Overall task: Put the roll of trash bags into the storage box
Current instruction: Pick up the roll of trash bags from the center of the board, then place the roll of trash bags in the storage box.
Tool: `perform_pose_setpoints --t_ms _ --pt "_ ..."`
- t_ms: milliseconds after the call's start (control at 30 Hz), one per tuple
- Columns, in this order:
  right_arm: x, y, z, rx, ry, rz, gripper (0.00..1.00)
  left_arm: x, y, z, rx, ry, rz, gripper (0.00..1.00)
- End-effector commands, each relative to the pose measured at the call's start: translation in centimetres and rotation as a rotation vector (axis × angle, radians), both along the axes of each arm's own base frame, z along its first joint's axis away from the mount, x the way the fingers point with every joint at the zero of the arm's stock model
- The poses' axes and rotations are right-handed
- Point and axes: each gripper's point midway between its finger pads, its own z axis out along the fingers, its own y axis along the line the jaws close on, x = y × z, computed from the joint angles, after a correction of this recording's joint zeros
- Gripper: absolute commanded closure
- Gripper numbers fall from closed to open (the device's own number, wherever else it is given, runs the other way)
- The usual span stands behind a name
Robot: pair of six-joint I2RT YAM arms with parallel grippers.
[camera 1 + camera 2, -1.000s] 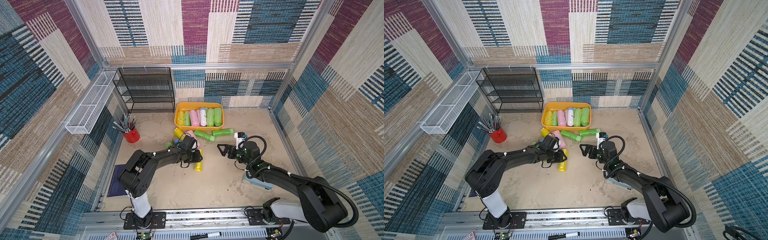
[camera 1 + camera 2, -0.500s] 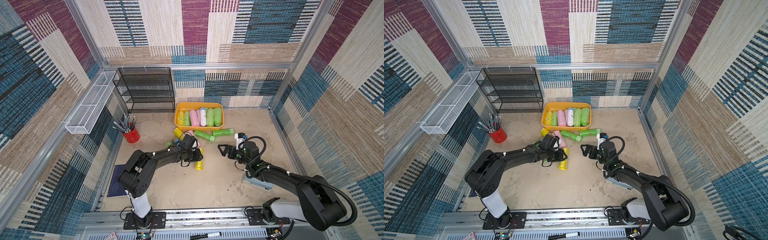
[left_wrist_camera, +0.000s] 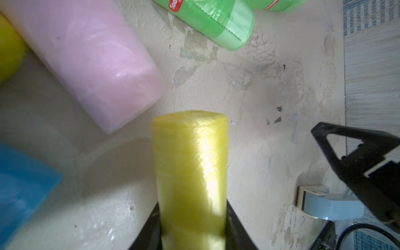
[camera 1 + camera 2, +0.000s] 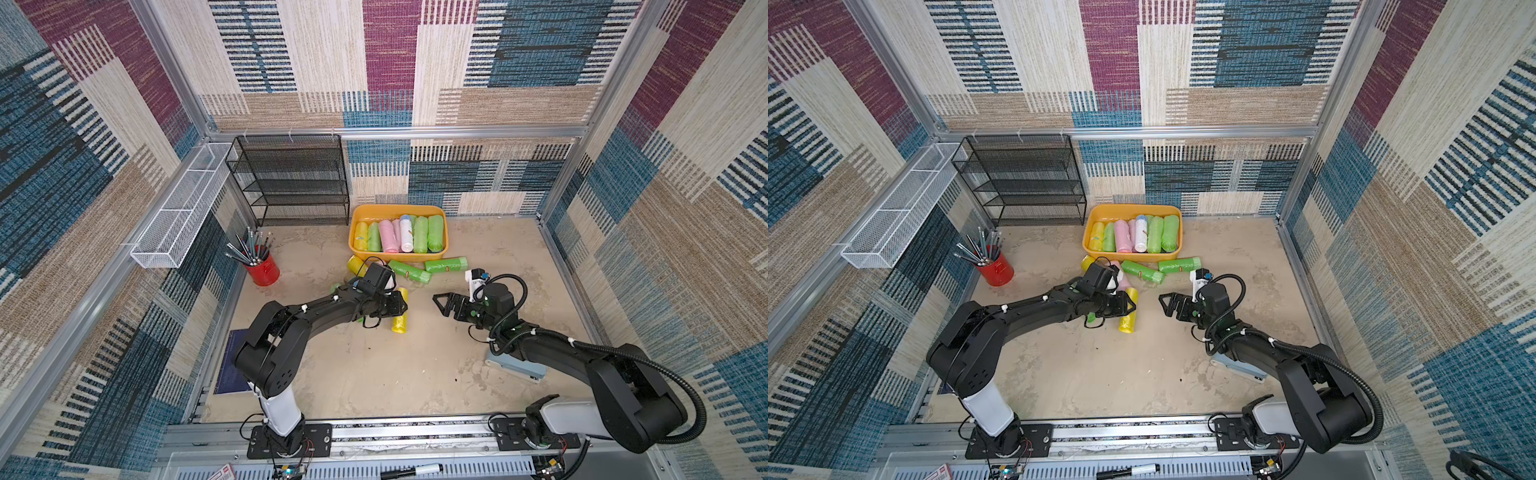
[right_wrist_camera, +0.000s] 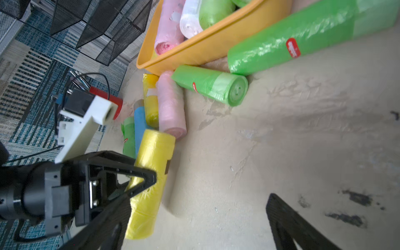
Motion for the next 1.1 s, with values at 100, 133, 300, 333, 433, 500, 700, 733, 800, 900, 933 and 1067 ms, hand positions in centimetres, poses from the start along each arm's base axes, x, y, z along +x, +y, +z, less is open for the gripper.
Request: perform_pose_setpoints --t_ms 100,133,300,333,433,500,700,733,800,900,933,1067 --pt "-1.2 0.2 1.4 0.099 -0.062 0.013 0.01 1.0 0.1 1.4 0.018 -0.026 -0.012 0.7" --pt "-1.7 0.4 1.7 0.128 -0.078 0.03 0.01 1.3 0.2 1.6 0.019 -0.031 -0.009 0.7" --pt "-1.8 0.3 2.5 0.126 -0.123 0.036 0.01 2.9 1.1 2.4 0.043 -0.058 0.021 0.69" --pt "-1.7 0.3 2.6 0.12 -0.123 0.034 0.01 3.2 1.3 2.6 0.042 -0.059 0.028 0.69" --pt "-1.7 0.3 3.0 0.126 -0.135 0.036 0.01 4.5 1.9 3.7 0.035 -0.083 0.056 0.68" --pt "-1.7 0.1 3.2 0.123 -0.144 0.025 0.01 5.5 2.4 4.5 0.034 -0.102 0.073 0.68" --pt "-1.6 -0.5 3.2 0.096 -0.158 0.002 0.01 8.9 4.3 7.7 0.062 -0.195 0.123 0.68" --pt "-1.6 -0.6 3.2 0.089 -0.16 -0.004 0.01 9.5 4.7 8.2 0.075 -0.216 0.133 0.68" --pt "-1.4 -0.9 3.1 0.07 -0.164 -0.02 0.01 10.7 5.5 9.0 0.094 -0.242 0.155 0.67" --pt "-1.3 -1.4 2.8 0.045 -0.169 -0.043 0.01 12.5 6.3 9.9 0.1 -0.266 0.176 0.67" --pt "-1.3 -1.6 2.9 0.042 -0.173 -0.048 0.01 13.1 6.5 10.0 0.102 -0.267 0.182 0.67" --pt "-1.3 -1.9 3.0 0.025 -0.187 -0.061 0.01 15.5 6.4 9.8 0.117 -0.265 0.181 0.67"
